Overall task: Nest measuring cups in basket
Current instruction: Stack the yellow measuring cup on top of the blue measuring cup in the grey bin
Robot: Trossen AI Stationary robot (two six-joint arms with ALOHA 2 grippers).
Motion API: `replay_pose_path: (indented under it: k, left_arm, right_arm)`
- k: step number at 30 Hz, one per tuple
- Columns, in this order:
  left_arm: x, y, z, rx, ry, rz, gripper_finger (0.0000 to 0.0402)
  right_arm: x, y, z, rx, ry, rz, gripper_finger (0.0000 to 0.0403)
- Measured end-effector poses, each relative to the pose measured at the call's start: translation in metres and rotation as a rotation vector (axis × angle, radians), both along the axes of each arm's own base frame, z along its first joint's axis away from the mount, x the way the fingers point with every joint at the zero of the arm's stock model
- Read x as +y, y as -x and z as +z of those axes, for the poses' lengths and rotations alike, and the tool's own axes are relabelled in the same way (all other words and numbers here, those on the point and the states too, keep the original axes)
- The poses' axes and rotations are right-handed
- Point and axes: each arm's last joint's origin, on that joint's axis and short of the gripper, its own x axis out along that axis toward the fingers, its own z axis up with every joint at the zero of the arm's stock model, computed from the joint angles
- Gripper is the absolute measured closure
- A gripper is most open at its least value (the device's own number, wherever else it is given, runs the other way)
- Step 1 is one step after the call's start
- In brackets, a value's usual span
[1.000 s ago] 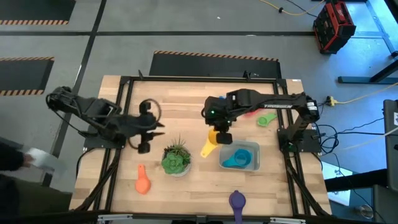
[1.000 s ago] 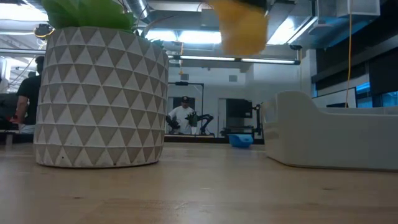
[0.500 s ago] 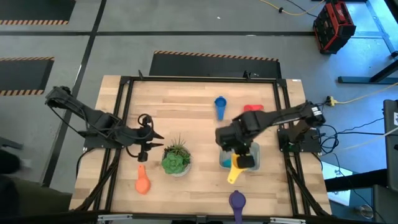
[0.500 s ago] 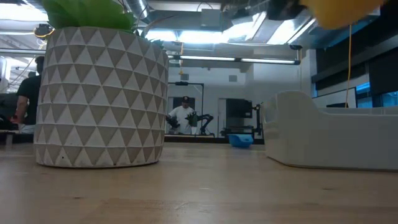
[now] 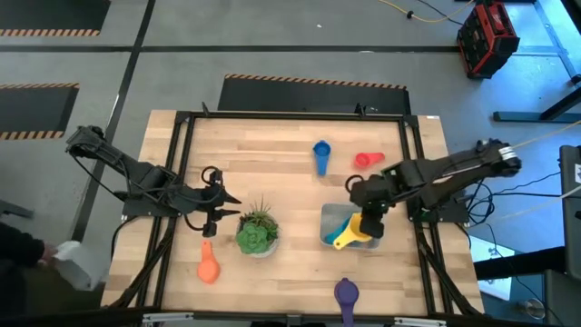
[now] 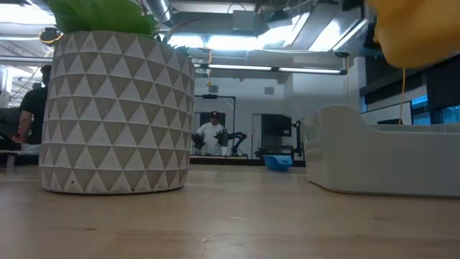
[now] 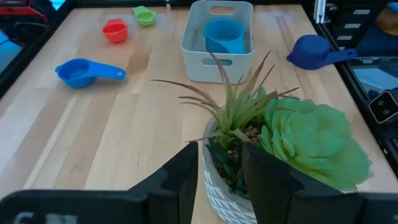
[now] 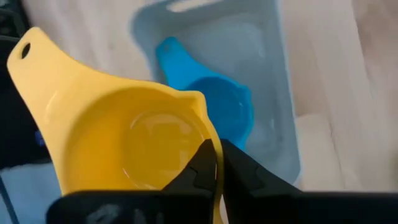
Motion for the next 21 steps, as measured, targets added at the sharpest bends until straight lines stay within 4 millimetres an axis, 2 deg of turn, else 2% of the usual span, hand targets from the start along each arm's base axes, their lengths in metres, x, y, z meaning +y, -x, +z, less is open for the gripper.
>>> replay_pose_path:
  k: [4, 11, 21]
  left_arm:
    - [0.000, 0.000, 0.000, 0.000, -0.001, 0.001, 0.0284]
    - [0.000, 0.000, 0.000, -0.005, 0.002, 0.001, 0.0284]
    - [0.000, 0.000, 0.000, -0.004, 0.001, 0.001, 0.0284]
  right_arm:
    - [-0.003, 0.006, -0.021, -0.018, 0.006, -0.062, 0.0388]
    - [-0.004, 0.008, -0.058, -0.020, 0.023, -0.075, 0.0387]
    - [-0.005, 0.012, -0.074, -0.006, 0.046, -0.105, 0.0387]
